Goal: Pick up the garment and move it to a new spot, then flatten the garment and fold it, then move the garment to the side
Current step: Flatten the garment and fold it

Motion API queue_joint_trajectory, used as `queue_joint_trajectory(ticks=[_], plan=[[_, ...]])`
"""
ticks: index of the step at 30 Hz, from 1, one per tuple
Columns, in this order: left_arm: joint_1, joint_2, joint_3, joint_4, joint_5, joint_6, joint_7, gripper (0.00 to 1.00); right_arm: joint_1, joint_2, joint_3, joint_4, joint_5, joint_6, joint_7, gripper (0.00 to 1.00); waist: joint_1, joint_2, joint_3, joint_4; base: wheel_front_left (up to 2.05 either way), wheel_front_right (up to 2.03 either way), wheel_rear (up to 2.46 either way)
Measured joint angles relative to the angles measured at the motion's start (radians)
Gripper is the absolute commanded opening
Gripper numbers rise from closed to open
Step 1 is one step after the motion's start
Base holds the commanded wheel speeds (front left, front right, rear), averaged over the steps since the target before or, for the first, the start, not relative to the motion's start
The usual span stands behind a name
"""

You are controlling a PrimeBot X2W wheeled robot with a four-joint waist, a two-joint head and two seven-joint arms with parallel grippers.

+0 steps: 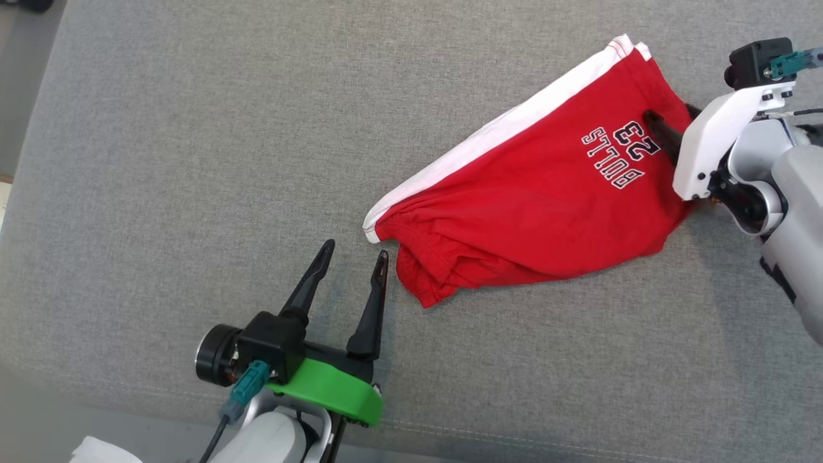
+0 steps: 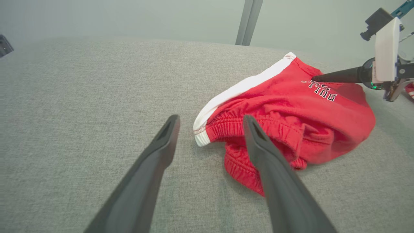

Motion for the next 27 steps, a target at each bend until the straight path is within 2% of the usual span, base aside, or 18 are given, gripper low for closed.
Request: queue_joint_trajectory(ticks=[8, 12, 20, 27], plan=[[0.066, 0.017, 0.08, 0.012, 0.073, -0.027, -0.003, 1.0, 0.066, 0.077, -0.068, -0.022, 0.122, 0.001, -0.055, 0.0, 0.0, 0.0, -0.027, -0.054, 0.0, 0.0, 0.0], [0.106, 0.024, 0.11, 0.01, 0.098, -0.042, -0.003, 1.0, 0.119, 0.079, -0.103, -0.055, 0.18, 0.0, -0.074, 0.0, 0.0, 0.0, -0.055, -0.085, 0.0, 0.0, 0.0], [0.246, 0.005, 0.224, -0.002, 0.172, -0.103, -0.004, 1.0, 0.327, 0.036, -0.243, -0.114, 0.347, 0.0, -0.116, 0.0, 0.0, 0.0, -0.154, -0.162, 0.0, 0.0, 0.0], [0.343, -0.073, 0.317, 0.018, 0.231, -0.179, -0.004, 1.0, 0.448, -0.054, -0.358, 0.007, 0.359, 0.0, -0.189, 0.0, 0.0, 0.0, -0.24, -0.198, 0.0, 0.0, 0.0]])
